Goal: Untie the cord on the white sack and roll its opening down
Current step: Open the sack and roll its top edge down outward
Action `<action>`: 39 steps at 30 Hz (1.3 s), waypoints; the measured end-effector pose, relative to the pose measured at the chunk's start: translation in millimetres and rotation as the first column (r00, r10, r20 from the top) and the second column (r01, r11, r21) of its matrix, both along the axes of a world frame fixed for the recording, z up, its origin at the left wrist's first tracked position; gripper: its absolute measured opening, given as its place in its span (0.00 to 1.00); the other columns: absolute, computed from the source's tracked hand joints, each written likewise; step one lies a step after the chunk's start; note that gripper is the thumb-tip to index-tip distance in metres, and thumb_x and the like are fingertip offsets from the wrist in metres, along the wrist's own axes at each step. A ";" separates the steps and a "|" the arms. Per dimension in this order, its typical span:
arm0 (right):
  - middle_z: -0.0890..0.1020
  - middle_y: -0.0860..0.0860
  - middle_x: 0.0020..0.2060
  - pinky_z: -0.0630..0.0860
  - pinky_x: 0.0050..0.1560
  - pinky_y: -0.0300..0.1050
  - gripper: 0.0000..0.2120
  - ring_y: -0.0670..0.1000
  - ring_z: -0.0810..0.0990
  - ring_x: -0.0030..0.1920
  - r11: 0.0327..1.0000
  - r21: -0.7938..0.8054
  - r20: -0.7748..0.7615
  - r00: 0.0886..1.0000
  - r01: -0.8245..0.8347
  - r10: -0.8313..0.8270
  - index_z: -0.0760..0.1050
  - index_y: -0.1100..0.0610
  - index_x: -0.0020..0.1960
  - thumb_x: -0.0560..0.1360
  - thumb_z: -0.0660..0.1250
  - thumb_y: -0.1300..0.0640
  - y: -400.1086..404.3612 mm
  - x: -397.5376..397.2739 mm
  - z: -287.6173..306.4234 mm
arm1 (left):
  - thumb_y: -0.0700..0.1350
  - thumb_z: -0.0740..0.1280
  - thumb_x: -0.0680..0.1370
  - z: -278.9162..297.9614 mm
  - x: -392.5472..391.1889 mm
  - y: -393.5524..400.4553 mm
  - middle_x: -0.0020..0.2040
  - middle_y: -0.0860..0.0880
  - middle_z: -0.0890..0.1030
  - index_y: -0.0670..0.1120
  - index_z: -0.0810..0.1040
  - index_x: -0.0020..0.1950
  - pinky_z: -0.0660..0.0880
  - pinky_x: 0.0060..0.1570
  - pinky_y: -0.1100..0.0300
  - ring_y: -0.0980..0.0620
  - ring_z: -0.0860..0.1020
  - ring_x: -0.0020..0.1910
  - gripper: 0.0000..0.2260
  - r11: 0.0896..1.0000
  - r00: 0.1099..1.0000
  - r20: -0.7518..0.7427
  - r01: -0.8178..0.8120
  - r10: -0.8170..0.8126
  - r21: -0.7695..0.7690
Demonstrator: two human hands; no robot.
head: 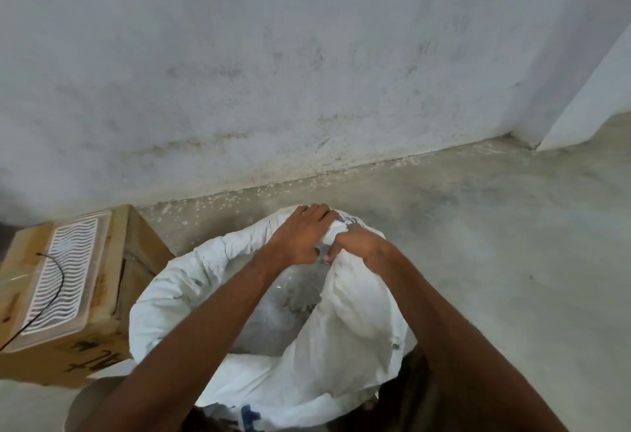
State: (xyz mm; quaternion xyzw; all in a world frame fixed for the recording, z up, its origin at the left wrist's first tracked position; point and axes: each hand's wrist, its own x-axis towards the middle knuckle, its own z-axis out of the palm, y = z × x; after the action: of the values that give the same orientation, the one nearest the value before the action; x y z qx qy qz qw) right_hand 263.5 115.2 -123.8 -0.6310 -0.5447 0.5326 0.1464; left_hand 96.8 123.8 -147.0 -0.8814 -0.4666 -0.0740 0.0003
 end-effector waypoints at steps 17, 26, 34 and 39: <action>0.82 0.56 0.50 0.77 0.49 0.47 0.22 0.58 0.82 0.53 0.968 0.220 0.197 0.966 0.124 -0.169 0.78 0.59 0.54 0.65 0.66 0.50 -49.9 2.8 -18.1 | 0.46 0.75 0.62 28.3 16.5 33.4 0.60 0.45 0.76 0.49 0.72 0.64 0.70 0.55 0.52 0.45 0.74 0.59 0.31 0.926 0.975 0.031 -0.199 0.220 -0.320; 0.86 0.52 0.53 0.79 0.60 0.48 0.33 0.52 0.83 0.57 0.988 -0.152 -0.171 0.985 -0.008 -0.018 0.82 0.57 0.56 0.53 0.85 0.58 -17.9 21.1 1.1 | 0.42 0.73 0.64 12.1 28.2 -1.6 0.46 0.44 0.81 0.44 0.78 0.48 0.68 0.41 0.56 0.42 0.79 0.46 0.14 0.999 0.995 0.096 0.030 -0.027 -0.035; 0.84 0.51 0.52 0.77 0.60 0.53 0.28 0.57 0.82 0.55 0.910 0.352 0.284 0.902 0.218 -0.326 0.79 0.52 0.60 0.73 0.56 0.33 -81.5 4.5 -10.2 | 0.51 0.69 0.75 24.9 48.6 20.9 0.51 0.46 0.83 0.46 0.80 0.52 0.73 0.43 0.56 0.44 0.82 0.52 0.11 0.933 0.982 -0.190 -0.087 0.021 -0.348; 0.86 0.50 0.47 0.82 0.53 0.50 0.21 0.50 0.85 0.49 0.949 0.261 0.014 0.982 0.178 -0.188 0.83 0.55 0.51 0.58 0.75 0.57 -68.5 16.2 0.9 | 0.48 0.71 0.63 20.4 30.1 11.1 0.54 0.50 0.79 0.53 0.74 0.61 0.75 0.52 0.55 0.50 0.77 0.53 0.26 0.927 0.985 0.092 0.167 -0.144 -0.336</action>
State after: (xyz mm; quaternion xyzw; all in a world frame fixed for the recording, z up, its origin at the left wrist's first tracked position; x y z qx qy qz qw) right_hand 279.6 46.7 -122.9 -0.6643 -0.5514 0.4290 0.2656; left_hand 126.9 135.0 -126.7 -0.8992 -0.4009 -0.0207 -0.1741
